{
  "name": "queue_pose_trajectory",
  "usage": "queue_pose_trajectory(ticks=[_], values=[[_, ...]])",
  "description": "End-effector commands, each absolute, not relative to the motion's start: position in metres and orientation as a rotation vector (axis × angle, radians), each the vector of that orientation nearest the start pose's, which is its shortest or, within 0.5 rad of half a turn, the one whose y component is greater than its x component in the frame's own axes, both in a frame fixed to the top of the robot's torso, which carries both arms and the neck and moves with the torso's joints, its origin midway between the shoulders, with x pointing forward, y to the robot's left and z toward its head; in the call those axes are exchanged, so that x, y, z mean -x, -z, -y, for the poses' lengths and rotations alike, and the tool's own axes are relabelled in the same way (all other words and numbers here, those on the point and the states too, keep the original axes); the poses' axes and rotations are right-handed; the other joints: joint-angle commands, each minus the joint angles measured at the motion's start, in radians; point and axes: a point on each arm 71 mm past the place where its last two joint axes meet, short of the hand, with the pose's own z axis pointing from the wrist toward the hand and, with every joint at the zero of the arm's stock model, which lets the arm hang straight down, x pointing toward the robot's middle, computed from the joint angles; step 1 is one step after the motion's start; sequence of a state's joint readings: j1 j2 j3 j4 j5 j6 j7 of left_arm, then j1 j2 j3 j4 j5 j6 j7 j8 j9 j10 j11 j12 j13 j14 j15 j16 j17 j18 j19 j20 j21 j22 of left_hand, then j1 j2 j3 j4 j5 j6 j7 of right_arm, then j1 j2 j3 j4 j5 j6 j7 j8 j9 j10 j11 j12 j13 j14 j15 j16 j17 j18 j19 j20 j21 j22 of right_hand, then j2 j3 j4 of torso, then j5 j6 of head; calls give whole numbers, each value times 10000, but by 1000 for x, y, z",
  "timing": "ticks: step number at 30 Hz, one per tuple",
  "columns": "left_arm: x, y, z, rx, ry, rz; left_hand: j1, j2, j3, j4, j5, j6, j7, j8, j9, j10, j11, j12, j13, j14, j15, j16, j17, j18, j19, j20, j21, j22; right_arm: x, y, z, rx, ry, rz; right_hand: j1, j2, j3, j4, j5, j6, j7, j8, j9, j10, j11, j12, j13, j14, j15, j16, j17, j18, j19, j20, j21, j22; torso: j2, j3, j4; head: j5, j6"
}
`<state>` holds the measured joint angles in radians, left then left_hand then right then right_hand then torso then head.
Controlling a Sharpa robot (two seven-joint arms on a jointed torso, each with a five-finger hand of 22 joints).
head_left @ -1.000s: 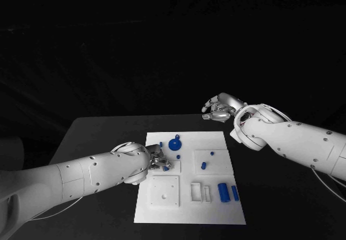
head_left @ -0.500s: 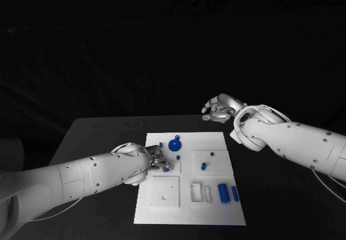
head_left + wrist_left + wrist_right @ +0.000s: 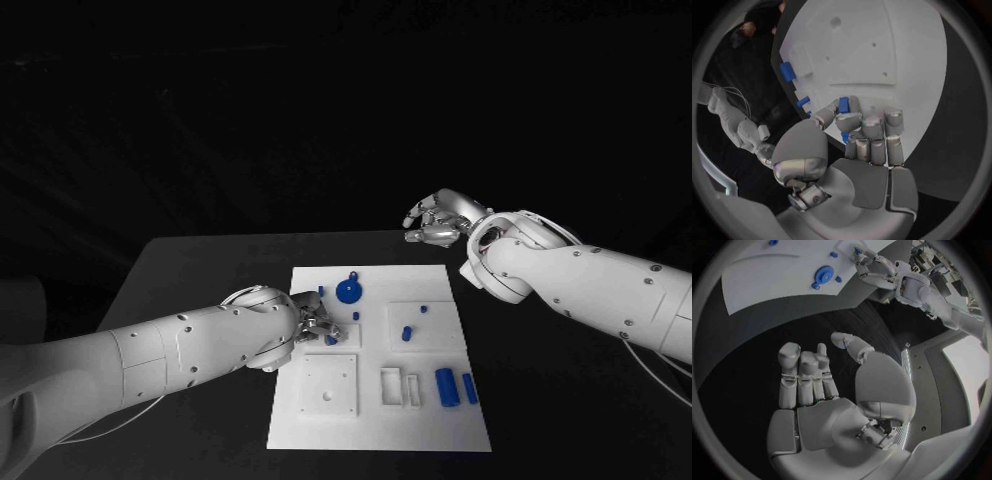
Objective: Assemble the parts on the task board
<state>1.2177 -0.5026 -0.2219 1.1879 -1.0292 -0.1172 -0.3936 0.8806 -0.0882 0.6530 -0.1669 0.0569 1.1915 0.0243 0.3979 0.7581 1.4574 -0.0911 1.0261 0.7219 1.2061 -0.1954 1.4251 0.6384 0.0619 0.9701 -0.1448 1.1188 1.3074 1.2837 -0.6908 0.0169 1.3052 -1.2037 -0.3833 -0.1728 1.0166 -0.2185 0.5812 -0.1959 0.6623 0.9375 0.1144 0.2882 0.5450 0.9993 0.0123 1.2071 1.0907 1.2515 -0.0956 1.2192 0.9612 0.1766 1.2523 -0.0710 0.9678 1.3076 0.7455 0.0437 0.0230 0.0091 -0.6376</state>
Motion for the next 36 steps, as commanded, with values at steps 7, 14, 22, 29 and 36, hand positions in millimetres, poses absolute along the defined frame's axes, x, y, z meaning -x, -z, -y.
queue_pose_trajectory(ticks=[7,14,22,29,36], values=[[-511,285,-143,2220,4422,-22434,-41,-289,-67,130,-63,520,-418,-19,22,-571,-344,-48,-83,-224,-301,-59,-65,124,-95,-1229,-16,100,-548,136,195,-1807,-6582,-15866,60,20,-23,-57,48,41,77,-44,12,-68,-19,50,-13,-67,-30,-38,-13,852,15,-51,-70,156,-2,1,-1,-6,20],[-514,280,-142,2440,4604,-22333,-197,-866,-28,623,-86,470,-413,-16,77,-562,-343,-101,-141,-230,-300,-79,-106,138,-67,-1238,-49,58,-548,138,196,-1807,-6572,-15925,34,0,-74,-82,1,-42,101,-97,-1,-87,2,54,-24,-78,-10,-44,-15,852,5,-47,-77,157,4,1,-6,1,29],[-514,280,-142,2452,4614,-22351,-222,-1266,58,1126,-84,448,-414,-1,142,-542,-342,-116,-166,-225,-301,-72,-131,147,-43,-1242,-47,40,-548,139,196,-1818,-6563,-15945,30,-2,-91,-93,-34,-62,111,-111,-3,-96,12,56,-28,-83,-1,-46,-15,852,0,-46,-81,157,-3,2,2,-6,28],[-515,280,-143,2488,4599,-22357,-229,-1415,55,1323,-84,437,-415,5,172,-542,-343,-118,-170,-228,-304,-66,-139,150,-40,-1241,-40,37,-548,139,196,-1826,-6549,-15960,25,1,-97,-92,-40,-62,113,-113,-2,-99,14,57,-30,-85,2,-46,-15,852,-2,-45,-83,157,-1,0,2,-3,39],[-516,280,-144,2553,4592,-22318,-225,-1521,61,1485,-83,425,-415,5,195,-542,-344,-120,-172,-233,-306,-64,-147,155,-40,-1243,-37,34,-548,140,196,-1831,-6543,-15978,19,2,-102,-91,-42,-62,114,-114,-1,-101,16,58,-31,-86,4,-47,-15,852,-3,-44,-84,157,0,0,5,-3,42]])
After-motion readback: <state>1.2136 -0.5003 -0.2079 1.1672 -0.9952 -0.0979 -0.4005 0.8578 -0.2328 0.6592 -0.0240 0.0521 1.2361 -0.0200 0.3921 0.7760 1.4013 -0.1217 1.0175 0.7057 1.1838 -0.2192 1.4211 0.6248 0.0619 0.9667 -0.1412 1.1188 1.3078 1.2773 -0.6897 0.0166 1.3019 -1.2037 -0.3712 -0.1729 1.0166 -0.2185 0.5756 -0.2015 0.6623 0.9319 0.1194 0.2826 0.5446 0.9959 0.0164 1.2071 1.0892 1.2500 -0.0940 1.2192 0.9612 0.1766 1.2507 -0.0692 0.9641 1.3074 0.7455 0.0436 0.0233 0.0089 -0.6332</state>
